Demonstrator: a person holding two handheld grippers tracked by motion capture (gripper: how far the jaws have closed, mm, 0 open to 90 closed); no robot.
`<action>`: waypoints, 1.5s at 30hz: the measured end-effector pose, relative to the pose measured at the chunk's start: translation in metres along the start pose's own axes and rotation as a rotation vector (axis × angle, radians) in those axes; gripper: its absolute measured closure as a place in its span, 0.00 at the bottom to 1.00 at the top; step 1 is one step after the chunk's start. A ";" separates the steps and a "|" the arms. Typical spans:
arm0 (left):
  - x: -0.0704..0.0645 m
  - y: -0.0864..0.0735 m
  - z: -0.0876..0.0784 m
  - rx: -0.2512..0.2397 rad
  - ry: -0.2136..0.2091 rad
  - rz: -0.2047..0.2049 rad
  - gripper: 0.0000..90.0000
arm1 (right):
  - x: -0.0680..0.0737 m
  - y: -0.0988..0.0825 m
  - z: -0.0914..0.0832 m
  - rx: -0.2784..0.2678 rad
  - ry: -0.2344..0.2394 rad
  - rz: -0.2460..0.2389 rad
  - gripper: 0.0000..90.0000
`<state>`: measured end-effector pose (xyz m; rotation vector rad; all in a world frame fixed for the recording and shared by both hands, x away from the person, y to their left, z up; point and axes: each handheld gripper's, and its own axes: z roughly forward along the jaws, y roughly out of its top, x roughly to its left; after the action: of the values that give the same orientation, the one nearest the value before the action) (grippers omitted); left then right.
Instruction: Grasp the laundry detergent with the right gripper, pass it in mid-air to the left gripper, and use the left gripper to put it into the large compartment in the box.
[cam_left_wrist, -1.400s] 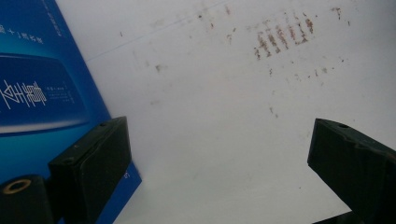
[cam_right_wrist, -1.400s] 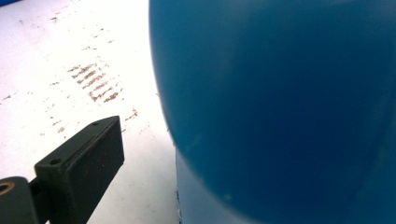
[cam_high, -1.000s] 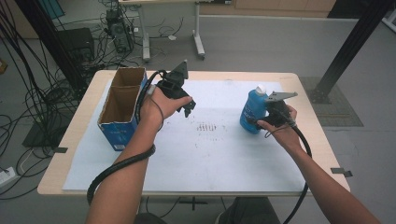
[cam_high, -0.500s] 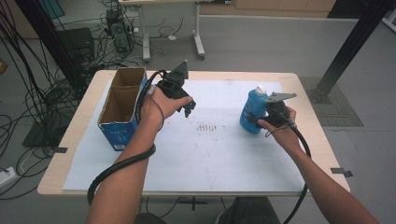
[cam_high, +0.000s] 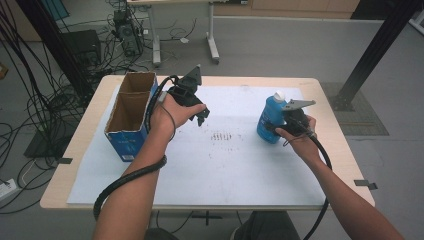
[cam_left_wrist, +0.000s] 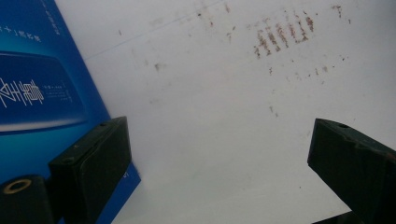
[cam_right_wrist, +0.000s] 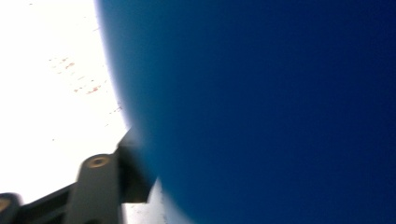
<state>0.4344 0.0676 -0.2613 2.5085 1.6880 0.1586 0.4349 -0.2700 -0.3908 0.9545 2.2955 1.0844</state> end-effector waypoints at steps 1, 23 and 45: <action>0.000 0.000 0.000 -0.003 -0.001 -0.002 0.07 | 0.001 0.000 0.000 0.002 -0.006 -0.003 0.42; -0.002 -0.001 -0.001 -0.007 0.001 -0.003 0.07 | 0.000 -0.001 0.000 -0.007 0.003 0.016 0.44; -0.005 -0.001 -0.006 -0.010 0.006 0.007 0.07 | 0.000 -0.003 0.000 -0.024 0.005 0.005 0.44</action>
<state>0.4304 0.0633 -0.2559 2.5099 1.6762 0.1744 0.4334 -0.2711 -0.3937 0.9500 2.2804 1.1155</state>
